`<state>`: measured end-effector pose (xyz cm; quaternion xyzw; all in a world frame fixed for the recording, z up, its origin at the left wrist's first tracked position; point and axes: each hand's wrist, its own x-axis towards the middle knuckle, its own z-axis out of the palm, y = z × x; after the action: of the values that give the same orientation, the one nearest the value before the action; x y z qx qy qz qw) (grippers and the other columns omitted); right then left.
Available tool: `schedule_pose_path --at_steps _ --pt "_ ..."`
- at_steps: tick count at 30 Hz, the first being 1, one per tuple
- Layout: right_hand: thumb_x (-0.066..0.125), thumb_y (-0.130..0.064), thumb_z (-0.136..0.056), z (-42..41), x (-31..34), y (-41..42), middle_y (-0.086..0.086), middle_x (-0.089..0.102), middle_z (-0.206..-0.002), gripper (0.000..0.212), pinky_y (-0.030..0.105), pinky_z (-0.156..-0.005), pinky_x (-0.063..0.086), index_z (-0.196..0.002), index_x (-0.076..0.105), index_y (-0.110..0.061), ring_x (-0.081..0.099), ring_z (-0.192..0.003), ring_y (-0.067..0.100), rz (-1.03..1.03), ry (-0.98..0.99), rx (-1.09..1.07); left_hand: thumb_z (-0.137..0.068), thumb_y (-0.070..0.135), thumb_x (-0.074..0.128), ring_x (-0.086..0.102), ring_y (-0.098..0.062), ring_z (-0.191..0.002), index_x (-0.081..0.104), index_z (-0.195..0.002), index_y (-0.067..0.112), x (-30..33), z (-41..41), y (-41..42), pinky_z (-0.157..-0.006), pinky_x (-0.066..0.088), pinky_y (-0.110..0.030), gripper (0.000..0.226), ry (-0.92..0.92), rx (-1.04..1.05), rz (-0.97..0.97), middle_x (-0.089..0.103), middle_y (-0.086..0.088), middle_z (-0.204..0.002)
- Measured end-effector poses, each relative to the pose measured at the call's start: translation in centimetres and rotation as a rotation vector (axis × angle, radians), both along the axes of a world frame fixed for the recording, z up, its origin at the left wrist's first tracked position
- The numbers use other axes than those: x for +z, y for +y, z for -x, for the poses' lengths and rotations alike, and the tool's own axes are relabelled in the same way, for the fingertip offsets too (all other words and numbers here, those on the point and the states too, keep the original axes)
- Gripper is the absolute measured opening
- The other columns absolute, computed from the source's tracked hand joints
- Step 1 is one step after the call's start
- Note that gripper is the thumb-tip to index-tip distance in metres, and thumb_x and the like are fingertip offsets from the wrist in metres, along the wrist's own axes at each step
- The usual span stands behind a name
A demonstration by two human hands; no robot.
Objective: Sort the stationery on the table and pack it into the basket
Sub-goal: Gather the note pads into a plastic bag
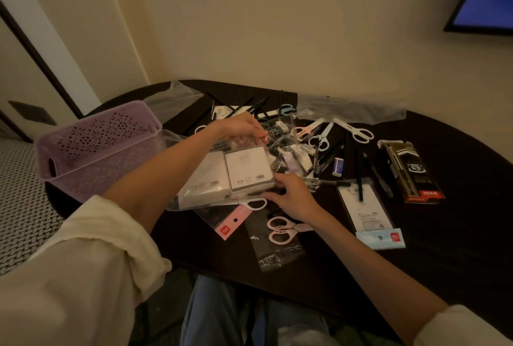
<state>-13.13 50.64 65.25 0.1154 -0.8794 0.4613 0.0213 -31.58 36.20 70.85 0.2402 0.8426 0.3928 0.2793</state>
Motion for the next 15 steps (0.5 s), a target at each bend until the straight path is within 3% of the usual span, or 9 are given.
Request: schedule_pose_path --at_steps 5,11,15 --pt "0.065 0.0 -0.087 0.17 0.15 0.11 0.006 0.067 -0.12 0.039 0.021 -0.096 0.045 -0.125 0.062 -0.007 0.063 -0.111 0.017 -0.029 -0.048 0.015 -0.095 0.019 0.058 0.045 -0.002 -0.044 0.07 -0.101 -0.002 0.33 -0.57 0.35 -0.042 0.036 -0.012 0.025 0.023 0.01 -0.012 0.068 -0.003 -0.077" --pt "0.061 0.001 -0.089 -0.08 -0.05 0.0 0.008 0.068 -0.118 0.036 0.018 -0.093 0.046 -0.124 0.062 -0.007 0.064 -0.109 0.017 -0.004 -0.086 -0.004 -0.095 0.014 0.058 0.054 0.0 -0.051 0.07 -0.1 -0.004 -0.1 -0.72 0.69 -0.046 0.039 -0.01 0.022 0.06 0.024 -0.02 0.067 0.001 -0.074" --pt "0.06 0.0 -0.09 -0.22 0.27 0.06 0.006 0.067 -0.121 0.038 0.022 -0.096 0.046 -0.127 0.061 -0.009 0.063 -0.111 0.016 0.005 -0.114 0.009 -0.093 0.015 0.06 0.063 0.004 -0.072 0.071 -0.098 -0.004 -0.52 -0.71 0.55 -0.065 0.044 -0.013 0.022 0.093 0.031 -0.011 0.071 0.005 -0.08"
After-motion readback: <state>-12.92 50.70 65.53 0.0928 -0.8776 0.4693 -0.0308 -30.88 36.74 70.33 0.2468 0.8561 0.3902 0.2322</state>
